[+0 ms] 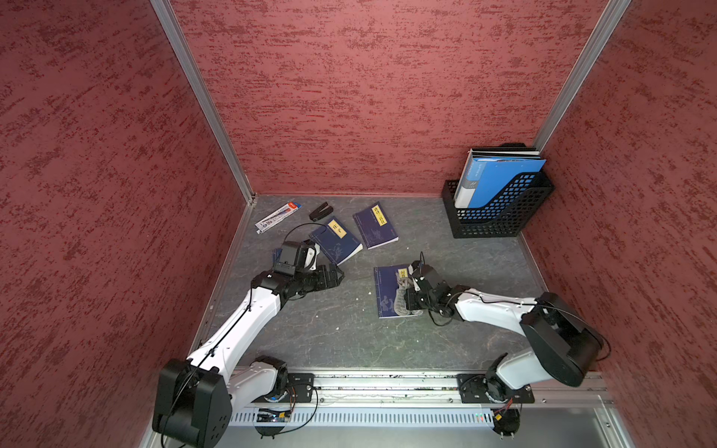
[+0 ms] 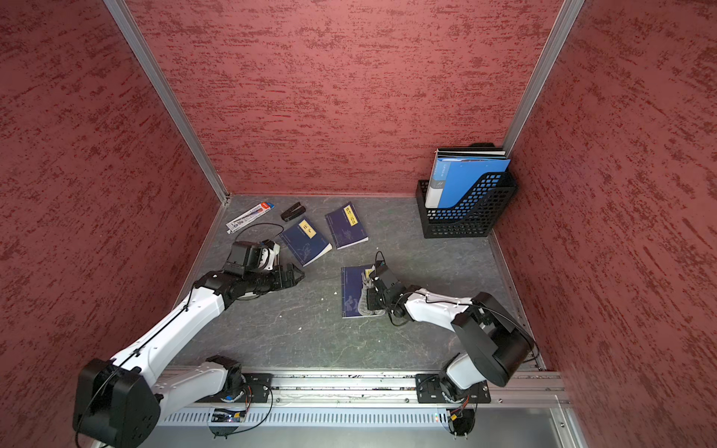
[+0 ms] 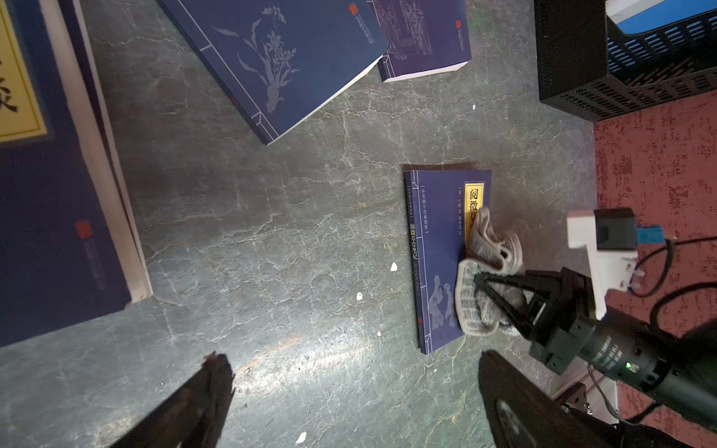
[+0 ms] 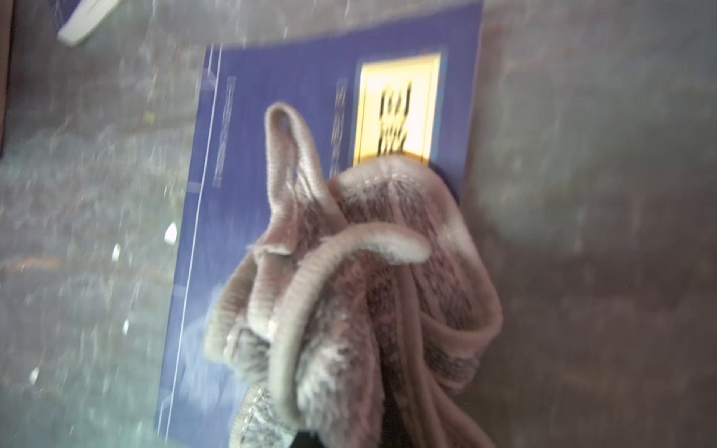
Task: Wipe the cover of the book
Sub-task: Wipe the dirt from the cover of the book.
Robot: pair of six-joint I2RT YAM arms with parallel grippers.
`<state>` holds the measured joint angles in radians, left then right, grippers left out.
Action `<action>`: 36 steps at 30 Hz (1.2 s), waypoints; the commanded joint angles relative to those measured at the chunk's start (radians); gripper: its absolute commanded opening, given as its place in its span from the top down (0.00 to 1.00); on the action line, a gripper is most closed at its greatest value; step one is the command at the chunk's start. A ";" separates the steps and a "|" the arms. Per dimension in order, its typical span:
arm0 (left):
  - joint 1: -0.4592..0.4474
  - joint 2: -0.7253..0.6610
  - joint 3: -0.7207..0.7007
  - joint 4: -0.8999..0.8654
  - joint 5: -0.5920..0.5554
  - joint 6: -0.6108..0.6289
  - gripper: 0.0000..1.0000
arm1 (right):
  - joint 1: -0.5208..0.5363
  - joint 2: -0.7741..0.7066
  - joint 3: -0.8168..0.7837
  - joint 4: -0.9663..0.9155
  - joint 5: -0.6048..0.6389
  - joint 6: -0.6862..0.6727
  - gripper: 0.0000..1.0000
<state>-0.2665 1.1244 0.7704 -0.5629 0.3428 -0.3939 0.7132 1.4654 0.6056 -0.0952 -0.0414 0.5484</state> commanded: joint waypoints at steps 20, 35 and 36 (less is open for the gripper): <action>0.013 0.018 0.021 -0.005 0.030 0.010 0.00 | -0.103 0.421 0.354 -0.067 0.033 -0.095 0.90; 0.016 0.085 0.080 0.000 0.016 0.019 0.00 | 0.109 0.083 -0.040 -0.042 -0.045 0.094 0.93; 0.017 0.092 0.084 0.003 0.016 0.020 0.00 | 0.109 0.074 -0.059 -0.028 -0.049 0.102 0.93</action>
<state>-0.2569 1.2003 0.8261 -0.5652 0.3626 -0.3878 0.8124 1.5272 0.6231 -0.0113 -0.0448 0.5804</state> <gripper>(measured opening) 0.997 0.079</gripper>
